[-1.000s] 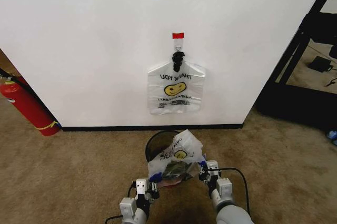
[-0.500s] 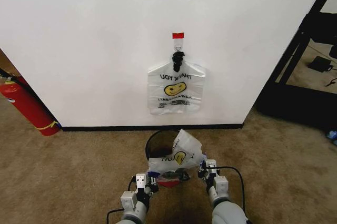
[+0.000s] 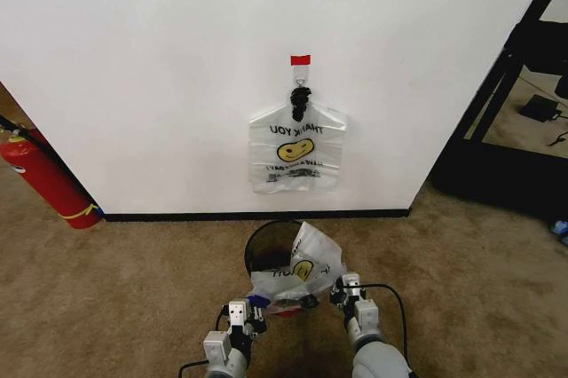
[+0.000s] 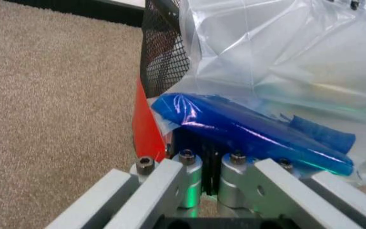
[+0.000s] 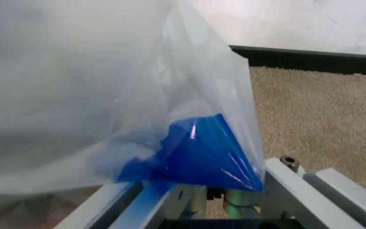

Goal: Pick up the garbage bag from the wall and place it over the trash bin.

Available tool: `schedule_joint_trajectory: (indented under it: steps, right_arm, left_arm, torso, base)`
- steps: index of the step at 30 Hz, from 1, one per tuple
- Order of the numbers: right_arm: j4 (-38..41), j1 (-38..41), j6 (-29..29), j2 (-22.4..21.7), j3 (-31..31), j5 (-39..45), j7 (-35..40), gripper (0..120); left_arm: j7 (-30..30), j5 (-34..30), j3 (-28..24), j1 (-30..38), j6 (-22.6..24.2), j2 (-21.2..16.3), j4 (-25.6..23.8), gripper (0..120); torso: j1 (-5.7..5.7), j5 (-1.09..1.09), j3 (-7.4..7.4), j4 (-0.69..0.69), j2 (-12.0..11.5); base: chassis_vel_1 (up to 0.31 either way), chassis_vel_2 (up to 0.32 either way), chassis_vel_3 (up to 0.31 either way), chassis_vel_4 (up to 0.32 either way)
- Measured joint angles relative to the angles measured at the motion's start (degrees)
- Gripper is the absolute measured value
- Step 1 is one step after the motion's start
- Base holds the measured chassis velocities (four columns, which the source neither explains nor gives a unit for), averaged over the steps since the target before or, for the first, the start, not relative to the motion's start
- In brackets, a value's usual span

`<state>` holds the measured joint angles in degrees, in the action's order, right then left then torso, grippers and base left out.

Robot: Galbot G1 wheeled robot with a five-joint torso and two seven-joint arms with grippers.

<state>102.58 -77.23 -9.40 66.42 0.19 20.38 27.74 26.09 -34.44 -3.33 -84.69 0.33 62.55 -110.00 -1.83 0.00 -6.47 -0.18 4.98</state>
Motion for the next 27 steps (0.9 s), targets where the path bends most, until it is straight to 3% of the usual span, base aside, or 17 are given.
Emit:
schedule_joint_trajectory:
  steps: [6, 10, 21, 24, 27]
  right_arm:
    - [-0.14, 0.21, 0.09, -0.05, 0.01, -0.02, -0.01, 0]
    - [1.27, -0.03, 0.05, -0.54, 0.10, -0.03, -0.41, 0]
    - [8.95, -5.44, 0.42, -4.25, 1.83, -2.10, -2.24, 38]
    - [9.82, -6.18, 0.64, -4.58, 2.11, -2.65, -2.43, 45]
    - [11.37, -7.66, 1.02, -5.28, 2.95, -3.29, -2.44, 60]
  left_arm:
    - [0.05, 0.43, -0.06, -0.58, 0.00, -0.08, -0.54, 4]
    - [-0.26, 2.06, -0.09, -2.21, 0.28, -1.00, -2.92, 25]
    - [-1.88, 11.55, 0.23, -8.80, -0.32, -4.37, -9.37, 66]
    - [-1.93, 12.13, 0.30, -9.14, -0.40, -4.45, -9.88, 73]
    - [-2.04, 12.81, 0.52, -9.84, -0.53, -4.73, -11.44, 88]
  torso:
    - [0.00, 0.00, 0.00, 0.00, 0.00]
    - [0.00, 0.00, 0.00, 0.00, 0.00]
    - [0.00, 0.01, 0.00, 0.00, 0.00]
    - [0.00, 0.02, 0.00, 0.00, 0.00]
    - [0.00, 0.01, 0.00, 0.00, 0.01]
  base:
    - [0.000, 0.000, 0.000, 0.000]
    - [0.000, 0.000, 0.000, 0.000]
    - [0.000, 0.000, 0.000, 0.000]
    - [0.000, 0.000, 0.000, 0.000]
    - [0.000, 0.000, 0.000, 0.000]
